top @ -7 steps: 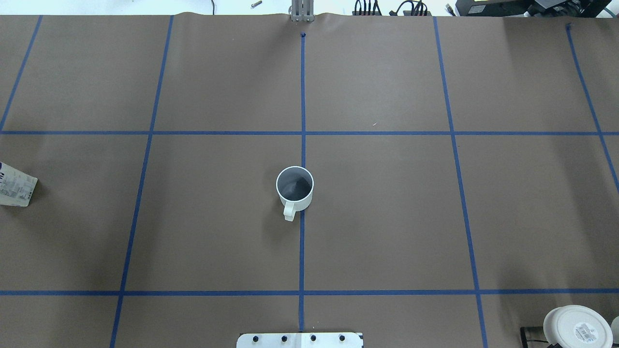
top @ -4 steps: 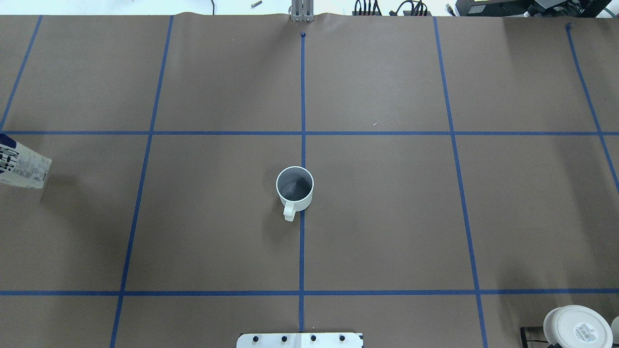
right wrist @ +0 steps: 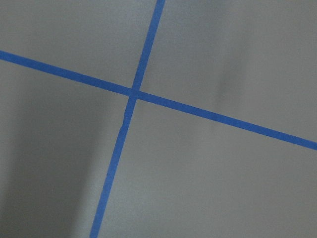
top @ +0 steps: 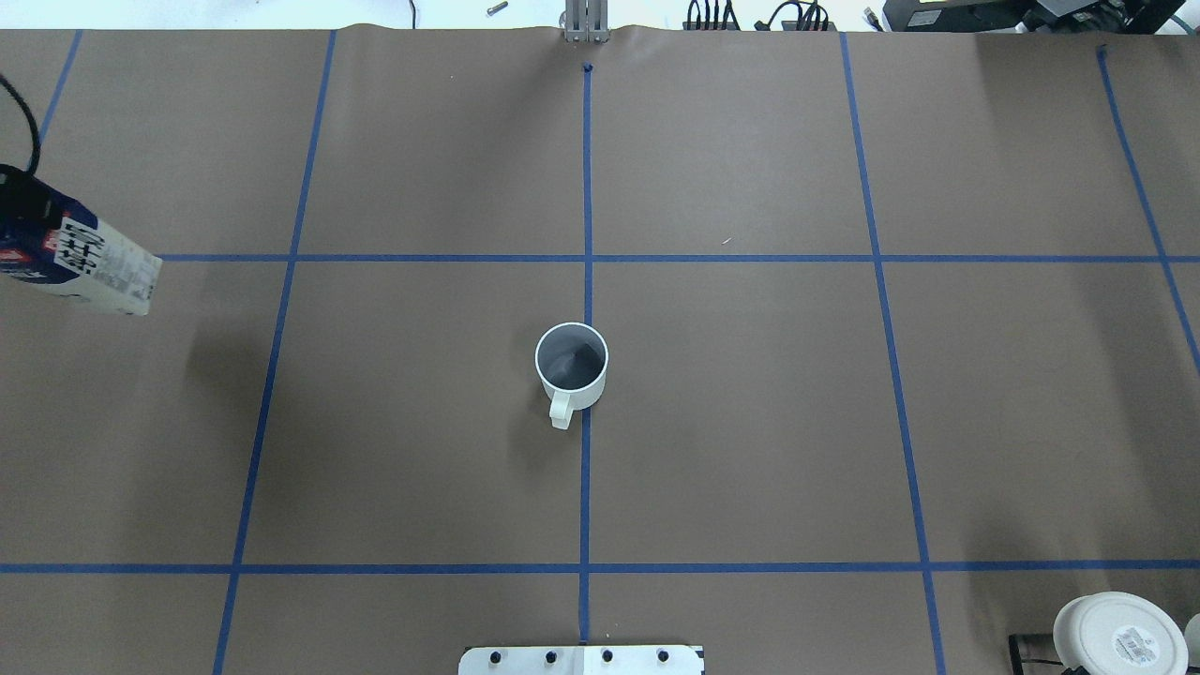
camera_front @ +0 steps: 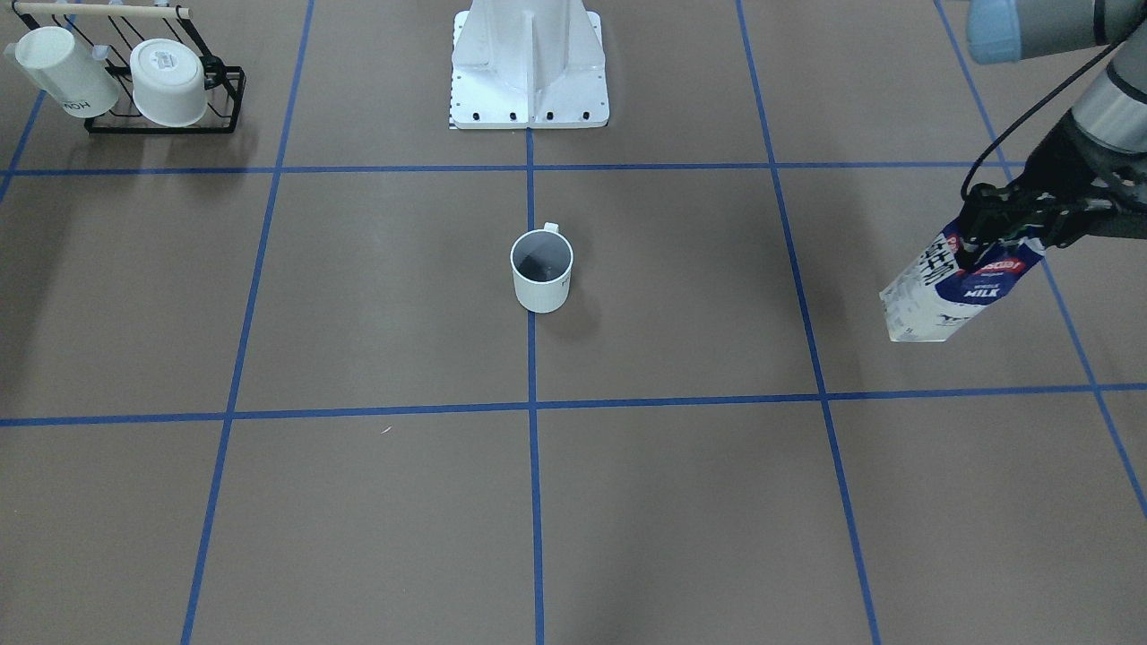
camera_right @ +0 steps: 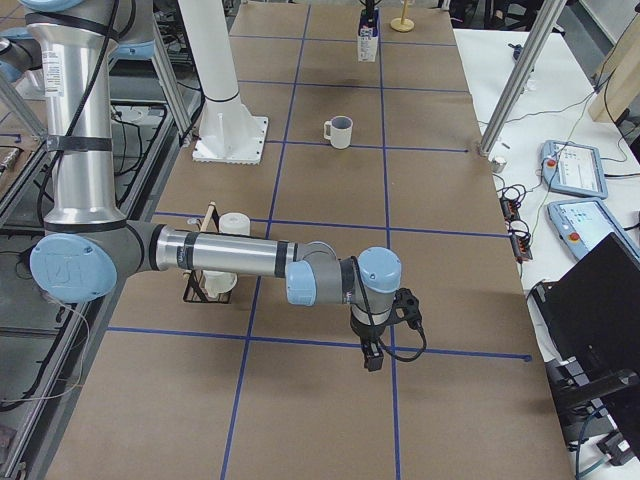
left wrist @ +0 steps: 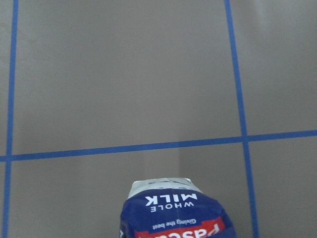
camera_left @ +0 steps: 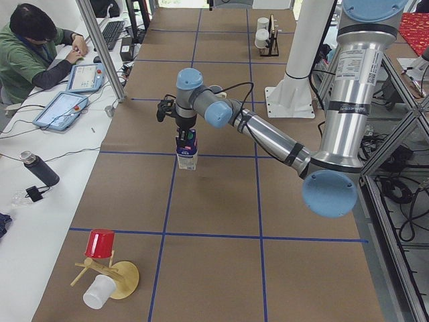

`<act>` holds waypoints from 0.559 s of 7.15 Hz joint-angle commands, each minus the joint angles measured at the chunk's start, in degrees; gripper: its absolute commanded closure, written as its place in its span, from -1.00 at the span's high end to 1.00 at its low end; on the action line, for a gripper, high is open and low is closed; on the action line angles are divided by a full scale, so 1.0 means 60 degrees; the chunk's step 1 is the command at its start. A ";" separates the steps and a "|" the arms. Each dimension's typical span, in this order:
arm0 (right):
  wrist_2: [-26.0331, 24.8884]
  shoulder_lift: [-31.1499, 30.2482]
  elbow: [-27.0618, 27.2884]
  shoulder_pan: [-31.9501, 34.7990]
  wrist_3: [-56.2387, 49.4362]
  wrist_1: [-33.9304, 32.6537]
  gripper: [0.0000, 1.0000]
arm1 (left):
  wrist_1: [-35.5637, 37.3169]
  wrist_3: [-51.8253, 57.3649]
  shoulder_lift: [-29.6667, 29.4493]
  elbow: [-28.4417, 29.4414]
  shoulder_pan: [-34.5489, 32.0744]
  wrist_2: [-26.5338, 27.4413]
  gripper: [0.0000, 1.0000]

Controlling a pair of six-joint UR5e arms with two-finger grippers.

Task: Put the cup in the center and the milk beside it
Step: 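Carry the Pascual milk carton with the left gripper toward the mug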

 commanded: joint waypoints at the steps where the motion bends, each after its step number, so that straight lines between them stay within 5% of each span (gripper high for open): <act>1: 0.0000 -0.0005 -0.0075 0.0000 -0.0001 0.0000 1.00 | 0.1095 -0.2131 -0.1813 -0.0019 0.1620 0.0655 -0.68; 4: 0.0000 -0.0020 -0.0134 0.0000 -0.0001 0.0000 1.00 | 0.2890 -0.3716 -0.3826 0.0068 0.3847 0.1989 -0.69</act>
